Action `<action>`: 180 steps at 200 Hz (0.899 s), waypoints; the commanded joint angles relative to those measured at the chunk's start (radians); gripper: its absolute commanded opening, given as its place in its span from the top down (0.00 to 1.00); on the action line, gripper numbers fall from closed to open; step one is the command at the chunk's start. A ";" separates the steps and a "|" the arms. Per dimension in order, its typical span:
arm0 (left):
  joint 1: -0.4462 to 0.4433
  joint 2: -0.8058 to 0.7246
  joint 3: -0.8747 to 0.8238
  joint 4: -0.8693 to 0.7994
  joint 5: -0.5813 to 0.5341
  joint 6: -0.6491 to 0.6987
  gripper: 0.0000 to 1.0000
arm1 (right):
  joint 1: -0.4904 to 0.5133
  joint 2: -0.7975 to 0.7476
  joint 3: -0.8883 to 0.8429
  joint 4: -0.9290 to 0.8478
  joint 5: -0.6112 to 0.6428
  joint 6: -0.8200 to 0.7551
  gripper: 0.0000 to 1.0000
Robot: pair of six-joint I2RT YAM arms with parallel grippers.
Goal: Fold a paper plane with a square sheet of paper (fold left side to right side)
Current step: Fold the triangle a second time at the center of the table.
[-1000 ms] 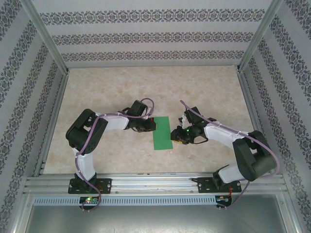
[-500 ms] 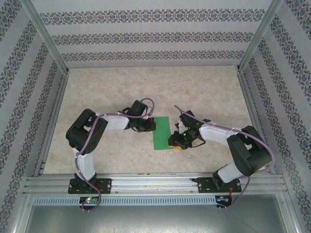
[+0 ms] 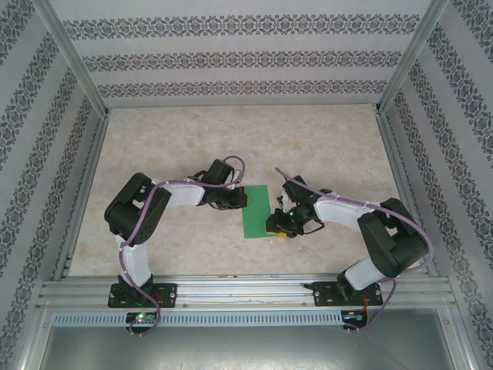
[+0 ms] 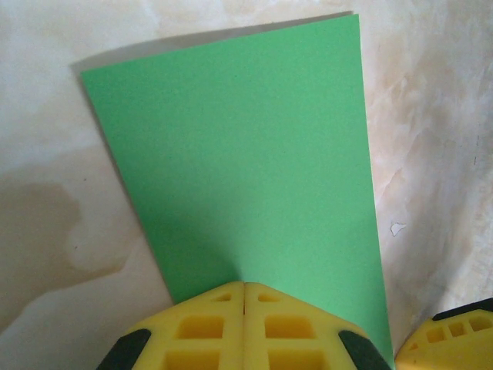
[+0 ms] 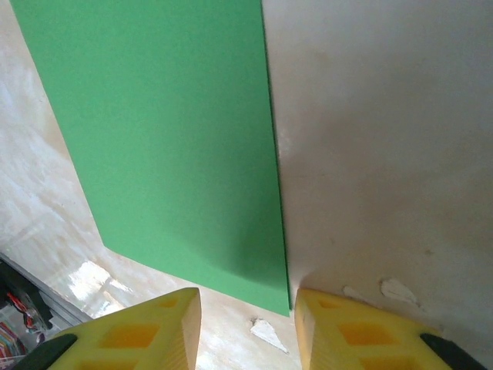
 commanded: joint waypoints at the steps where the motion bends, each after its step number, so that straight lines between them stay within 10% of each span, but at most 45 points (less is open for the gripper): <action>1: -0.019 0.044 -0.010 -0.105 -0.039 0.033 1.00 | 0.025 0.025 0.029 0.065 -0.023 0.010 0.61; 180: -0.025 0.037 -0.012 -0.095 -0.038 0.033 1.00 | -0.113 0.132 0.125 0.153 -0.123 -0.071 0.59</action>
